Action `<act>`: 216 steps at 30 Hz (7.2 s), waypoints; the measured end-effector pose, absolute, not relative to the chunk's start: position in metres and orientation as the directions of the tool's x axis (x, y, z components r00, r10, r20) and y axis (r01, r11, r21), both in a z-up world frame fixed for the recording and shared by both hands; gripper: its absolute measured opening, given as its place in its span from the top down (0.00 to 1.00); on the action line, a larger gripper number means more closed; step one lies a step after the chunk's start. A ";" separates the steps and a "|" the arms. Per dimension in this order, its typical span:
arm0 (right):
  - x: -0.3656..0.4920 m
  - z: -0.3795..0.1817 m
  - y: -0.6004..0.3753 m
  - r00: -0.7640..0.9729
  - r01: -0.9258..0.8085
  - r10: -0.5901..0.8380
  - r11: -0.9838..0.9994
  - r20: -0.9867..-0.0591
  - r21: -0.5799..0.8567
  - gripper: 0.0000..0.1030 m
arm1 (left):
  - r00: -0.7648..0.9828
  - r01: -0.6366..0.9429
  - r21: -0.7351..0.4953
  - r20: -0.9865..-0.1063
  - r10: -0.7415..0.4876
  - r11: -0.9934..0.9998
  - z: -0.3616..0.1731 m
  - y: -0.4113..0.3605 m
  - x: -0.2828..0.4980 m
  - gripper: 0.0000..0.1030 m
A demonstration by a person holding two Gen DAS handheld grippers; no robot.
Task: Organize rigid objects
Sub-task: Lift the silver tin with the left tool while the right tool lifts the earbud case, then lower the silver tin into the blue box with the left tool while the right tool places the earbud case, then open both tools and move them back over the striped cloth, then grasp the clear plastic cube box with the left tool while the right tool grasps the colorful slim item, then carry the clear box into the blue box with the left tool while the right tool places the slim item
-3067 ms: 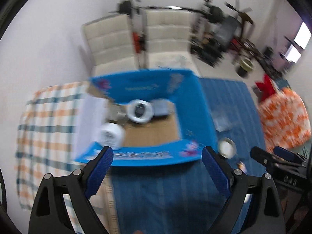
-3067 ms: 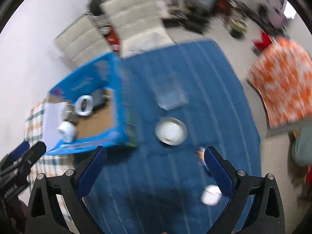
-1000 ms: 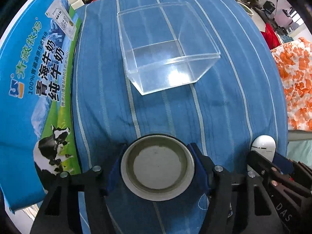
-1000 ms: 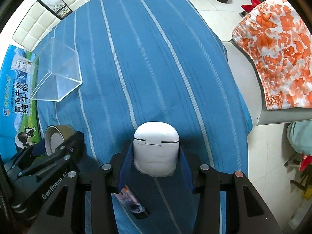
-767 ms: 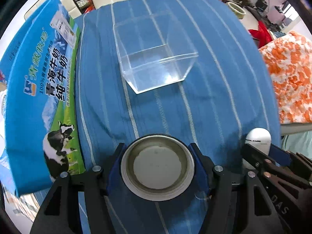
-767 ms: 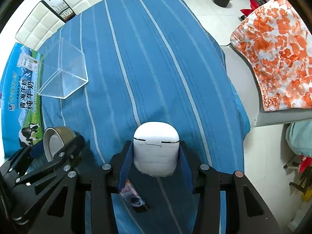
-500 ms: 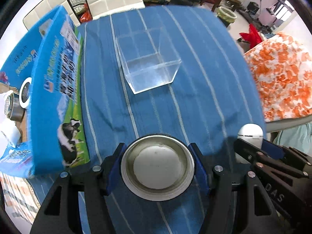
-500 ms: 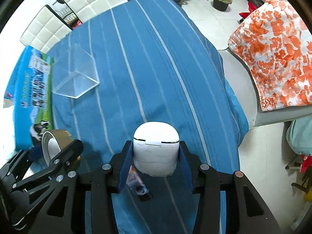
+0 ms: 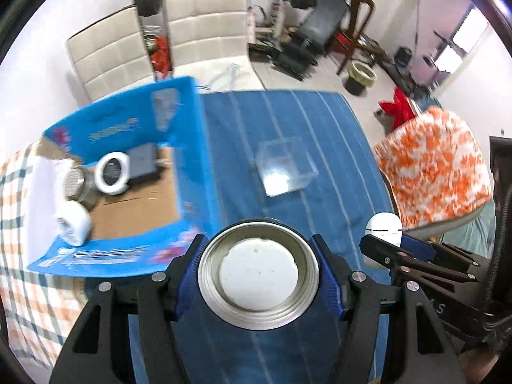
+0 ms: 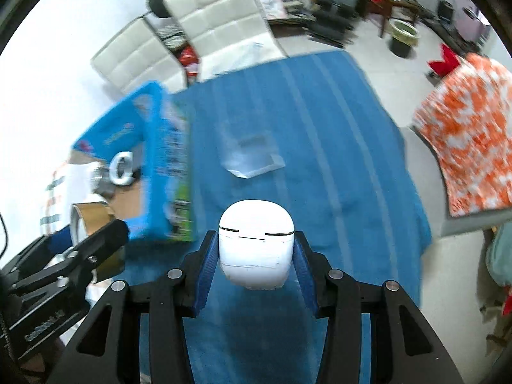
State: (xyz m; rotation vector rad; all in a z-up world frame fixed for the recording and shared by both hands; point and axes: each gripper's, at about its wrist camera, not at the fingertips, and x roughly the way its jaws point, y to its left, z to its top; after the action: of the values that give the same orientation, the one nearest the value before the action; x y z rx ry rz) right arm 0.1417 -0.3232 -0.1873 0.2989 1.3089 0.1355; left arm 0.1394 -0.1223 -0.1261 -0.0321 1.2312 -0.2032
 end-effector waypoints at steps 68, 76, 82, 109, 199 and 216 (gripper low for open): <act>0.209 -0.225 -0.063 0.174 -0.195 0.220 0.963 -0.960 0.186 0.00 | 0.232 -0.149 0.039 -0.970 0.073 0.988 -0.172 0.133 0.161 0.00; 0.183 -0.183 -0.075 0.231 -0.237 0.219 0.958 -0.948 0.164 0.00 | 0.307 -0.160 0.066 -0.945 0.113 0.985 -0.129 0.132 0.144 0.00; 0.162 -0.148 -0.088 0.279 -0.227 0.259 0.953 -0.925 0.199 0.00 | 0.352 -0.152 0.063 -0.929 0.113 0.986 -0.101 0.124 0.132 0.00; 0.119 -0.348 -0.349 -0.051 0.229 0.092 0.970 -0.994 0.078 0.35 | 0.250 0.191 0.030 -0.968 -0.019 0.981 -0.166 -0.117 0.153 0.00; 0.190 -0.137 -0.161 0.291 -0.128 0.332 0.943 -0.897 0.308 0.88 | 0.404 -0.035 0.006 -0.914 0.019 0.999 -0.095 0.006 0.183 0.39; 0.239 -0.238 -0.109 0.175 -0.098 0.323 0.946 -0.930 0.310 0.87 | 0.196 -0.021 -0.128 -0.973 -0.121 0.992 -0.198 0.048 0.193 0.39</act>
State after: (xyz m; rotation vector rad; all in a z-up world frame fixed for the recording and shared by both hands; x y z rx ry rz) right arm 0.2391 -0.1085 -0.2380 0.1948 1.3646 0.3009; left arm 0.1932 0.0477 -0.1981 -0.1217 1.3731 -0.0705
